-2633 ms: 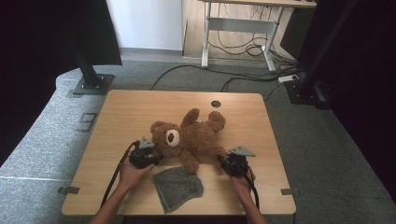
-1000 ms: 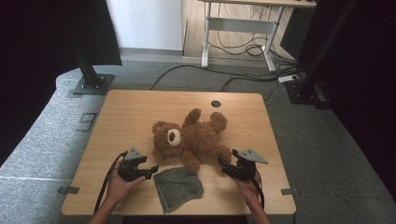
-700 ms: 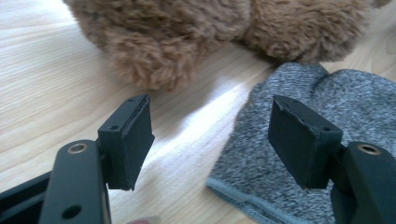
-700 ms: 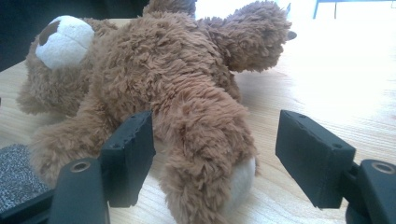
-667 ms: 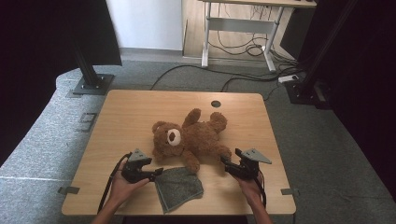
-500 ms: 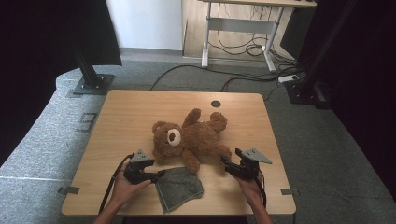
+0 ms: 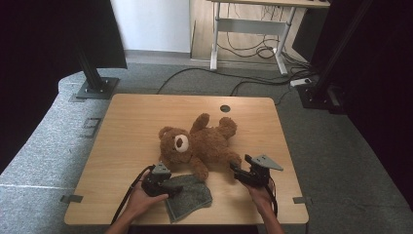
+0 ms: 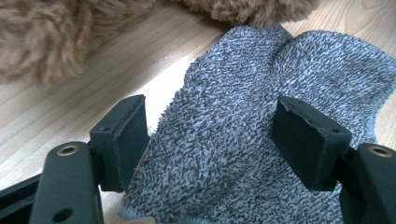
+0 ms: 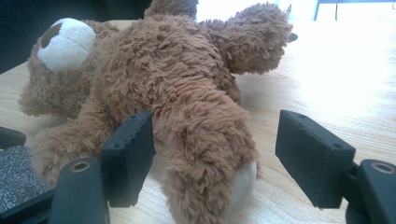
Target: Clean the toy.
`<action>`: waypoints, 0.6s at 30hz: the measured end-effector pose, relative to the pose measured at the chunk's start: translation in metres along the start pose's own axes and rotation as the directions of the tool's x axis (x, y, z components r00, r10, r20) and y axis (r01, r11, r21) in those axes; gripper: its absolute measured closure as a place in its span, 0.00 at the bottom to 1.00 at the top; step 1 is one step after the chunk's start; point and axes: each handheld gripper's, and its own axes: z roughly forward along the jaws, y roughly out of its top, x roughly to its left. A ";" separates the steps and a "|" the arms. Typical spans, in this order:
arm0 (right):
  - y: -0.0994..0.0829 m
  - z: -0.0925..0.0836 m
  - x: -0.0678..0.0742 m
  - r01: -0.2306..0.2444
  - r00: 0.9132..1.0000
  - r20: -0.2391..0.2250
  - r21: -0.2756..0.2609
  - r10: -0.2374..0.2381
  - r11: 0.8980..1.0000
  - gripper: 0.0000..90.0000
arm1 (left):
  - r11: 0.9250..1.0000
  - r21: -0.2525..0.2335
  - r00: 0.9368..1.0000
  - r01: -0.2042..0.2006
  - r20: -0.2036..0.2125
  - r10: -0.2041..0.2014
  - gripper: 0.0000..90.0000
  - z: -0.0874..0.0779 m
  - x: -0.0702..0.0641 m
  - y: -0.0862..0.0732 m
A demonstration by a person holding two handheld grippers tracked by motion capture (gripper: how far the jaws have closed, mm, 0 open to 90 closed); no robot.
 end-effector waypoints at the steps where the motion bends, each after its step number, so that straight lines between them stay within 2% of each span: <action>1: 0.000 0.000 0.000 -0.001 1.000 0.000 0.000 0.001 1.000 0.31 | 1.000 0.003 1.000 -0.001 0.001 0.001 0.29 0.001 0.000 0.000; 12: -0.001 0.002 0.000 -0.001 1.000 -0.001 0.005 0.001 1.000 0.31 | 1.000 0.028 1.000 0.001 0.010 -0.001 0.32 0.007 0.000 0.000; 15: -0.001 0.002 0.000 0.000 1.000 0.000 0.005 0.000 1.000 0.31 | 0.999 0.032 1.000 -0.012 0.010 0.011 0.39 0.007 -0.002 0.001; 16: -0.001 0.002 0.000 0.000 1.000 0.000 0.005 0.000 1.000 0.31 | 0.999 0.032 0.999 -0.042 0.007 0.042 0.43 0.008 -0.005 0.000; 17: -0.001 0.002 0.000 0.000 1.000 0.000 0.006 0.000 1.000 0.31 | 0.999 0.032 0.999 -0.042 0.007 0.042 0.47 0.008 -0.005 0.000; 18: -0.001 0.002 0.000 0.000 1.000 0.000 0.006 0.000 1.000 0.31 | 0.998 0.033 0.998 -0.058 0.013 0.058 0.47 0.008 -0.007 0.000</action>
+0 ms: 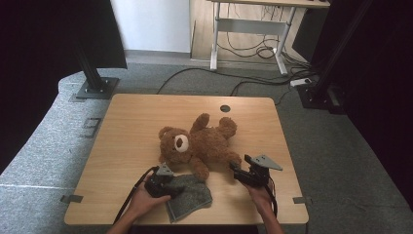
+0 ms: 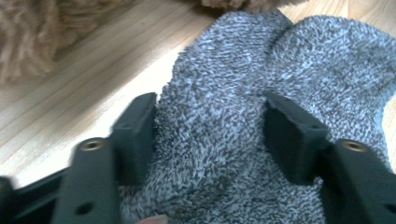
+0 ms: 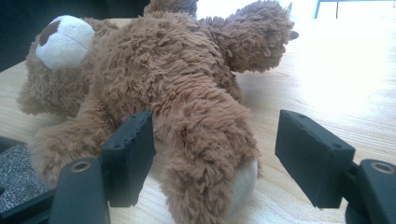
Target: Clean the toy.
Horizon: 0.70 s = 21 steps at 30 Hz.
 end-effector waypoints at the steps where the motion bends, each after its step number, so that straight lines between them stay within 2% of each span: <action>1: 0.000 0.000 0.000 0.000 1.000 0.000 0.000 0.000 1.000 0.31 | 1.000 0.004 1.000 -0.015 0.007 0.015 0.58 0.000 -0.001 0.000; 2: 0.000 0.000 0.000 0.001 1.000 0.000 0.000 -0.001 1.000 0.31 | 1.000 0.006 0.999 -0.030 0.024 0.030 0.62 0.000 -0.003 0.000; 3: 0.000 0.000 0.000 0.001 1.000 0.000 0.000 -0.001 1.000 0.31 | 1.000 0.006 0.999 -0.030 0.024 0.030 0.66 0.000 -0.003 0.000; 4: 0.000 0.000 0.001 0.002 1.000 0.000 0.000 -0.002 1.000 0.31 | 0.999 0.008 0.999 -0.034 0.035 0.034 0.66 -0.001 -0.003 0.000; 5: 0.000 0.000 0.001 0.004 1.000 0.000 0.000 -0.004 1.000 0.31 | 0.999 0.008 0.998 -0.034 0.045 0.033 0.75 -0.001 -0.003 -0.001; 6: 0.000 0.000 0.001 0.004 1.000 0.001 0.001 -0.004 1.000 0.31 | 0.999 0.009 0.998 -0.031 0.060 0.031 0.78 -0.001 -0.002 -0.001; 10: 0.000 0.000 0.000 0.000 1.000 0.004 0.004 0.000 1.000 0.32 | 0.999 0.013 0.995 -0.044 0.085 0.043 0.86 -0.004 -0.002 -0.001; 13: 0.000 0.000 0.001 0.003 1.000 0.003 0.004 -0.003 1.000 0.32 | 1.000 -0.014 0.992 -0.027 0.125 0.028 0.87 -0.012 0.002 -0.001; 15: 0.000 0.000 0.001 0.003 1.000 0.001 0.004 -0.003 1.000 0.32 | 1.000 -0.025 0.990 -0.017 0.140 0.020 0.88 -0.015 0.004 -0.001; 20: 0.004 -0.001 0.001 0.009 1.000 -0.005 -0.006 -0.009 1.000 0.32 | 0.996 -0.092 0.983 0.017 0.183 0.000 0.88 -0.038 0.017 -0.004; 21: 0.004 -0.001 0.001 0.009 1.000 -0.005 -0.006 -0.009 1.000 0.32 | 0.996 -0.092 0.983 0.017 0.183 0.000 0.88 -0.038 0.017 -0.004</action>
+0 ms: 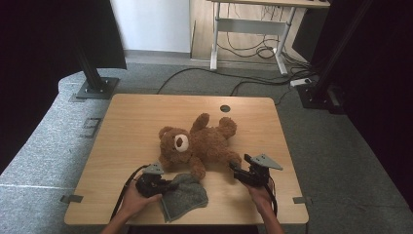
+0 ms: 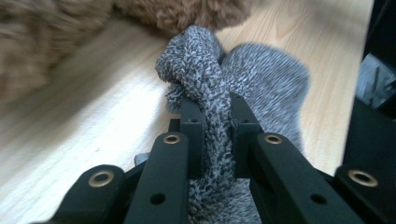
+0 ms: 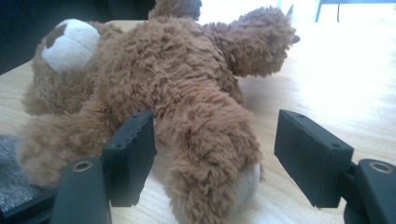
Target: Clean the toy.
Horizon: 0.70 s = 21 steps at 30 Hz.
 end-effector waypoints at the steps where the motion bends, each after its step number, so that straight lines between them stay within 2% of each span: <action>1: 0.003 0.000 0.000 -0.001 1.000 -0.004 -0.008 0.001 1.000 0.32 | 1.000 -0.026 1.000 0.010 0.015 -0.009 0.88 -0.009 0.004 -0.001; 2: 0.003 0.000 0.000 -0.001 1.000 -0.004 -0.008 0.001 1.000 0.32 | 1.000 -0.026 1.000 0.010 0.015 -0.009 0.88 -0.009 0.004 -0.001; 8: 0.010 0.002 0.004 0.016 1.000 -0.005 -0.016 -0.016 1.000 0.32 | 0.996 -0.082 0.999 0.022 0.041 -0.019 0.88 -0.032 0.013 -0.004; 13: 0.018 0.003 0.006 0.037 0.999 0.003 -0.024 -0.037 0.999 0.32 | 0.994 -0.105 0.999 0.035 0.035 -0.032 0.88 -0.043 0.018 -0.010; 14: 0.020 0.004 0.006 0.035 0.999 0.000 -0.027 -0.035 0.999 0.32 | 0.991 -0.128 0.998 0.050 0.036 -0.046 0.88 -0.048 0.021 -0.010; 16: 0.023 0.005 0.006 0.037 0.999 -0.001 -0.029 -0.037 0.999 0.32 | 0.989 -0.139 0.998 0.058 0.040 -0.053 0.88 -0.049 0.022 -0.010; 17: 0.028 0.010 0.006 0.037 0.999 -0.005 -0.024 -0.038 0.999 0.32 | 0.985 -0.157 0.997 0.068 0.042 -0.062 0.88 -0.052 0.023 -0.010; 19: 0.030 0.013 0.006 0.039 0.999 -0.009 -0.017 -0.040 0.999 0.31 | 0.984 -0.162 0.997 0.069 0.042 -0.063 0.88 -0.052 0.024 -0.010; 21: 0.032 0.027 0.005 0.050 0.998 -0.031 0.033 -0.049 0.998 0.30 | 0.982 -0.177 0.997 0.072 0.048 -0.065 0.88 -0.053 0.025 -0.009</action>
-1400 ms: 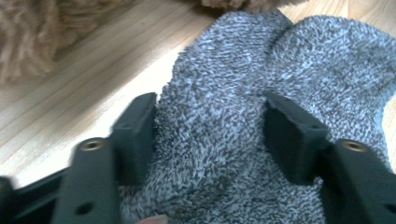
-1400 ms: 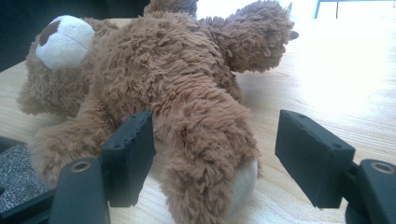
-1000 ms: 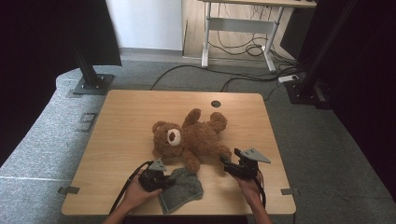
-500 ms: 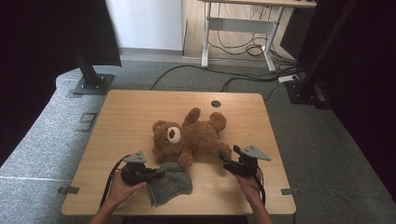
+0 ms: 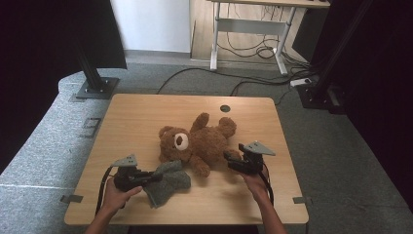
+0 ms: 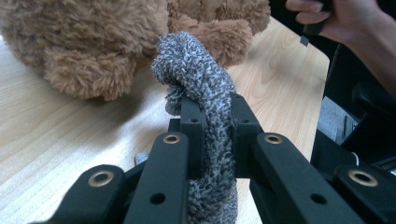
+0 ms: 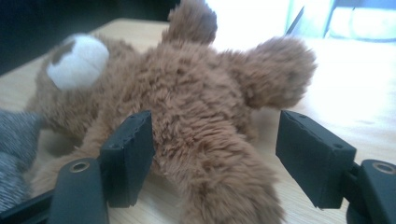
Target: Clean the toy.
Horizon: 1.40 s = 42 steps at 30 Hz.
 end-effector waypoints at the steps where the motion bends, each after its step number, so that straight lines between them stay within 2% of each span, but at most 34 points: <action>1: -0.001 0.006 0.000 0.001 1.000 -0.002 0.022 -0.001 1.000 0.30 | 1.000 -0.005 1.000 0.002 0.002 -0.002 0.88 0.000 0.000 0.000; 3: -0.002 0.011 -0.001 0.004 1.000 -0.002 0.043 -0.004 0.999 0.30 | 1.000 -0.013 1.000 0.004 0.004 -0.003 0.88 -0.001 0.000 0.001; 4: -0.006 0.022 -0.002 0.005 1.000 -0.004 0.084 -0.005 0.996 0.30 | 1.000 -0.023 1.000 0.007 0.005 -0.007 0.88 -0.002 0.000 0.001; 5: -0.006 0.022 -0.002 0.005 1.000 -0.004 0.084 -0.005 0.996 0.30 | 1.000 -0.029 1.000 0.010 0.009 -0.010 0.88 -0.002 0.001 0.002; 6: -0.010 0.028 -0.001 0.007 1.000 -0.014 0.107 -0.005 0.994 0.30 | 0.999 -0.039 1.000 0.016 0.013 -0.015 0.88 -0.003 0.001 0.002; 9: -0.015 0.034 0.000 0.010 1.000 -0.021 0.132 -0.008 0.991 0.30 | 0.997 -0.072 0.999 0.033 0.027 -0.031 0.88 -0.007 0.003 0.004; 12: -0.018 0.037 0.001 0.015 1.000 -0.022 0.144 -0.012 0.990 0.32 | 0.996 -0.084 0.999 0.039 0.030 -0.037 0.88 -0.009 0.004 0.005; 13: -0.022 0.038 0.002 0.030 0.999 -0.018 0.155 -0.028 0.987 0.38 | 0.995 -0.096 0.999 0.041 0.031 -0.038 0.88 -0.011 0.004 0.007; 14: -0.022 0.038 0.002 0.030 0.999 -0.018 0.155 -0.028 0.987 0.38 | 0.995 -0.096 0.999 0.041 0.031 -0.038 0.88 -0.011 0.004 0.007; 15: -0.025 0.039 0.003 0.044 0.999 -0.018 0.170 -0.042 0.984 0.45 | 0.994 -0.104 0.999 0.041 0.032 -0.038 0.88 -0.012 0.004 0.008; 16: -0.025 0.039 0.003 0.044 0.999 -0.018 0.170 -0.042 0.984 0.45 | 0.993 -0.110 0.999 0.042 0.033 -0.039 0.88 -0.012 0.004 0.009; 21: -0.030 0.038 0.006 0.058 0.998 -0.025 0.177 -0.054 0.982 0.62 | 0.988 -0.148 0.998 0.048 0.043 -0.042 0.88 -0.015 0.004 0.015; 22: -0.032 0.037 0.006 0.061 0.998 -0.027 0.181 -0.057 0.982 0.65 | 0.985 -0.166 0.998 0.049 0.039 -0.044 0.88 -0.015 0.004 0.019; 26: -0.033 0.036 0.007 0.067 0.998 -0.035 0.190 -0.061 0.980 0.68 | 0.980 -0.191 0.999 0.047 0.029 -0.042 0.88 -0.015 0.005 0.027; 28: -0.035 0.036 0.007 0.070 0.997 -0.040 0.192 -0.064 0.979 0.69 | 0.976 -0.212 0.999 0.047 0.012 -0.046 0.88 -0.014 0.010 0.036; 29: -0.035 0.035 0.007 0.070 0.997 -0.041 0.192 -0.063 0.979 0.69 | 0.976 -0.212 0.999 0.047 0.012 -0.046 0.88 -0.014 0.010 0.036; 33: -0.036 0.035 0.007 0.066 0.997 -0.043 0.188 -0.059 0.980 0.69 | 0.977 -0.209 0.999 0.044 -0.010 -0.047 0.88 -0.009 0.016 0.053; 39: -0.037 0.035 0.007 0.061 0.998 -0.044 0.187 -0.053 0.980 0.69 | 0.982 -0.184 0.999 0.040 -0.022 -0.045 0.88 0.002 0.020 0.061; 42: -0.037 0.035 0.007 0.060 0.998 -0.044 0.186 -0.052 0.981 0.69 | 0.982 -0.186 0.999 0.042 -0.020 -0.046 0.88 0.004 0.020 0.063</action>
